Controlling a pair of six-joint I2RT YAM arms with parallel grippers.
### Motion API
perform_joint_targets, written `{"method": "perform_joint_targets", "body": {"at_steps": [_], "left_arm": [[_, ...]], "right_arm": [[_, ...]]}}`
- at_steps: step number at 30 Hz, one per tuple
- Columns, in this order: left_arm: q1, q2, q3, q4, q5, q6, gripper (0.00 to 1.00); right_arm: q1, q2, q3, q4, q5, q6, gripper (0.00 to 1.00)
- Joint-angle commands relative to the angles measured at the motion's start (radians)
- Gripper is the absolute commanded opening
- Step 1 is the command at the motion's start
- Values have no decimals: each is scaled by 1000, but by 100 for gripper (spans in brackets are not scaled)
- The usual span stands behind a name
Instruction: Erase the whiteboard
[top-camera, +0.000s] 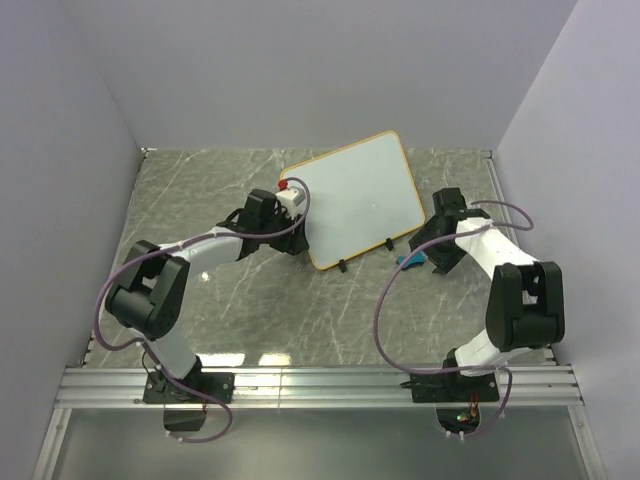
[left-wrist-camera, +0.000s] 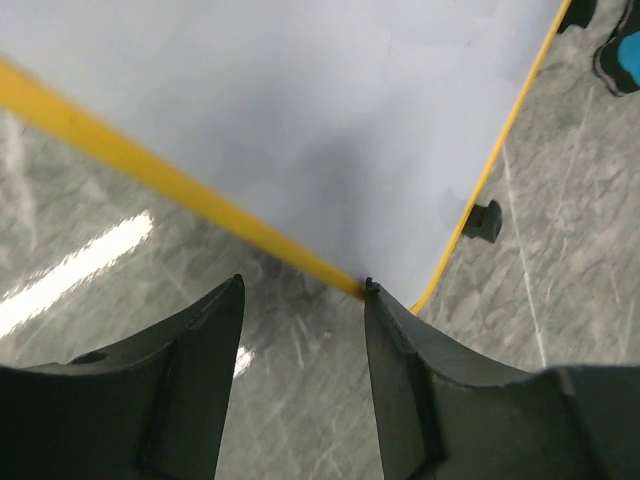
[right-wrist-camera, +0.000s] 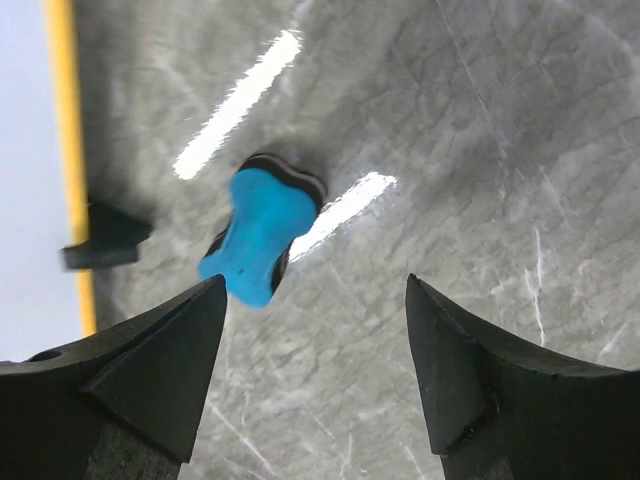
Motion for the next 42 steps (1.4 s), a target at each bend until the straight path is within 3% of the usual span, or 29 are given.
{"method": "perform_joint_targets", "body": {"at_steps": [1, 4, 7, 10, 11, 12, 17, 24, 36, 42], "left_arm": [[7, -66, -18, -35, -68, 33, 56], [7, -75, -15, -41, -73, 25, 57], [7, -95, -14, -48, -76, 19, 64], [7, -136, -17, -61, -85, 7, 80], [7, -147, -18, -65, -93, -1, 97], [7, -159, -18, -68, -97, -4, 100], [7, -259, -21, -105, -123, -33, 99], [7, -373, -3, -193, -157, -86, 99], [7, -652, -35, -323, -272, -283, 99], [6, -741, 60, -441, -373, -286, 99]], "right_arm": [[-7, -72, -3, -15, 19, -37, 79], [-7, -89, -9, -16, 19, -46, 79], [-7, -112, -15, -16, 19, -52, 79], [-7, -144, -19, -7, 2, -70, 78], [-7, -154, -25, 3, -13, -81, 77], [-7, -167, -30, 31, -50, -89, 76], [8, -278, -62, 124, -176, -143, 75], [89, -428, -35, 131, -221, -189, 75], [113, -916, -33, -16, -164, -235, 80], [111, -1137, -98, -58, -202, -233, 81]]}}
